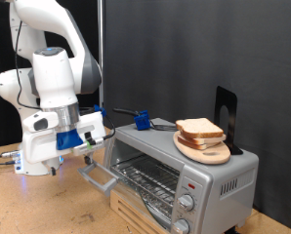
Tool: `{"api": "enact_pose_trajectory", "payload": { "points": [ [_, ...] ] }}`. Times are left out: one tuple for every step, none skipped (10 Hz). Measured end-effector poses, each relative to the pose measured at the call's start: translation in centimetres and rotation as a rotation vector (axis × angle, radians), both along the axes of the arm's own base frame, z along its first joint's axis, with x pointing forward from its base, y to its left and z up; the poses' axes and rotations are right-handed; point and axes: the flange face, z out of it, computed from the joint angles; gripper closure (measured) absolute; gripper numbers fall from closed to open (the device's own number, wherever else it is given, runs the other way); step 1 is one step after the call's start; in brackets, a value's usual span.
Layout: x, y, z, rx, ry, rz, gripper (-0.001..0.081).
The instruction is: Make a piece of toast with the oven
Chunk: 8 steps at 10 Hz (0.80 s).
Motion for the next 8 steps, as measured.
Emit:
{"api": "enact_pose_trajectory", "payload": {
  "points": [
    [0.3,-0.5,-0.6,-0.04,0.005,-0.024,-0.0003],
    [0.7,-1.0,-1.4,-0.073,-0.001,-0.052,-0.0003],
    [1.0,-1.5,-2.2,-0.093,-0.012,-0.072,-0.0003],
    [1.4,-2.0,-3.0,-0.104,-0.024,-0.089,-0.0003],
    [1.8,-2.4,-3.9,-0.115,-0.028,-0.109,-0.0003],
    [2.1,-2.8,-4.8,-0.125,-0.025,-0.132,-0.0003],
    [2.4,-3.1,-5.8,-0.137,-0.017,-0.154,-0.0003],
    [2.7,-3.4,-6.9,-0.152,0.0,-0.179,-0.0003]
  ]
}}
